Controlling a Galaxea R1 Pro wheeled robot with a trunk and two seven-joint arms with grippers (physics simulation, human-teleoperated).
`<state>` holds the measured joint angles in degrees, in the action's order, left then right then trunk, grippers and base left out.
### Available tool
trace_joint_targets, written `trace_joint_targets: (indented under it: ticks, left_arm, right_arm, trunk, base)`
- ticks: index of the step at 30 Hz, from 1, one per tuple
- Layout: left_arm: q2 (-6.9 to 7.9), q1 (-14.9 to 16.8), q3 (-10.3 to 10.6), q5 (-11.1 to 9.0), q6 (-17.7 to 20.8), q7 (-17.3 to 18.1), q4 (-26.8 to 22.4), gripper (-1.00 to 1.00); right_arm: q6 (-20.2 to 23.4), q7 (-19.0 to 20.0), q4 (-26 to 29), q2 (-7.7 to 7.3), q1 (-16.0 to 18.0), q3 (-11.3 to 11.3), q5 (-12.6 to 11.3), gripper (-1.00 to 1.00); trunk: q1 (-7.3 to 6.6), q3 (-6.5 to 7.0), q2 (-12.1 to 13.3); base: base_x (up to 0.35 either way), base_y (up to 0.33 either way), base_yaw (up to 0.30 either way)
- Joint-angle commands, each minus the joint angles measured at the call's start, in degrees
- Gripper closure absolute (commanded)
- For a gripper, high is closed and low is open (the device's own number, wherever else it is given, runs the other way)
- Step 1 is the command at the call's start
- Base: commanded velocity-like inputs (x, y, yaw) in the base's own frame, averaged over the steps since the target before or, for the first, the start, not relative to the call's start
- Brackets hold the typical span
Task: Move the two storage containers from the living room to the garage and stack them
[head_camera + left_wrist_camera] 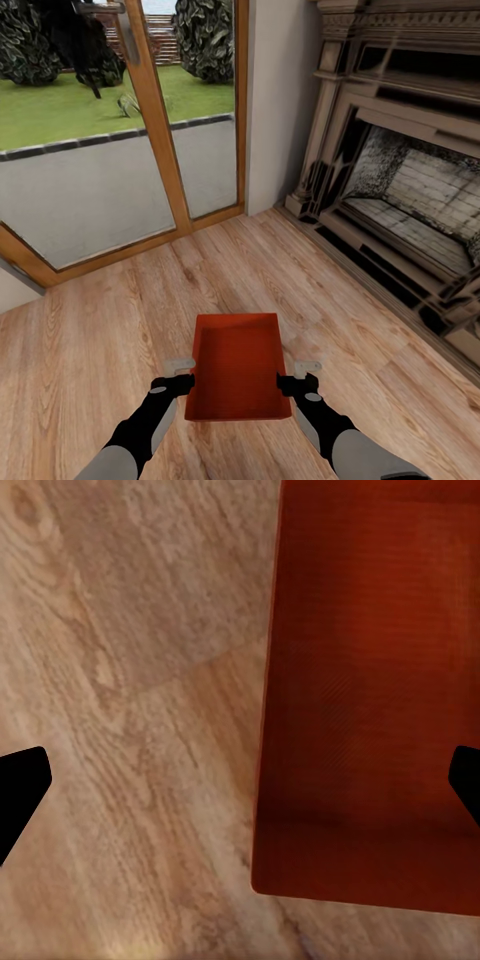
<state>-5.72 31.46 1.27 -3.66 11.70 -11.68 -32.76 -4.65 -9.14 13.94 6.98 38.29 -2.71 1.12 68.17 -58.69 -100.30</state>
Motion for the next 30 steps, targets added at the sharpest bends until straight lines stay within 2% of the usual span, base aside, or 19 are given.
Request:
trace_joint_targets:
  ticks: [1,21,30]
  left_arm:
    - [0.01,0.0,0.1,-0.4,0.3,-0.3,-0.1,-1.00]
    - [0.03,0.0,0.1,-0.4,0.2,-0.3,-0.3,-1.00]
    - [0.35,-0.1,0.1,-0.3,0.0,-0.5,-0.5,-1.00]
  right_arm:
    - [-0.1,-0.4,-0.1,-0.02,0.0,-0.3,0.1,-1.00]
    - [0.0,-0.4,-0.1,-0.03,0.0,-0.3,0.0,-1.00]
    - [-0.7,-0.4,-0.3,0.09,0.0,-0.5,0.2,-1.00]
  trunk:
    - [0.22,-0.22,-0.4]
    - [4.61,-3.81,-8.5]
    - [4.61,-3.80,-8.4]
  base:
    - [0.000,0.000,0.000]
    - [0.000,0.000,0.000]
    - [0.000,0.000,0.000]
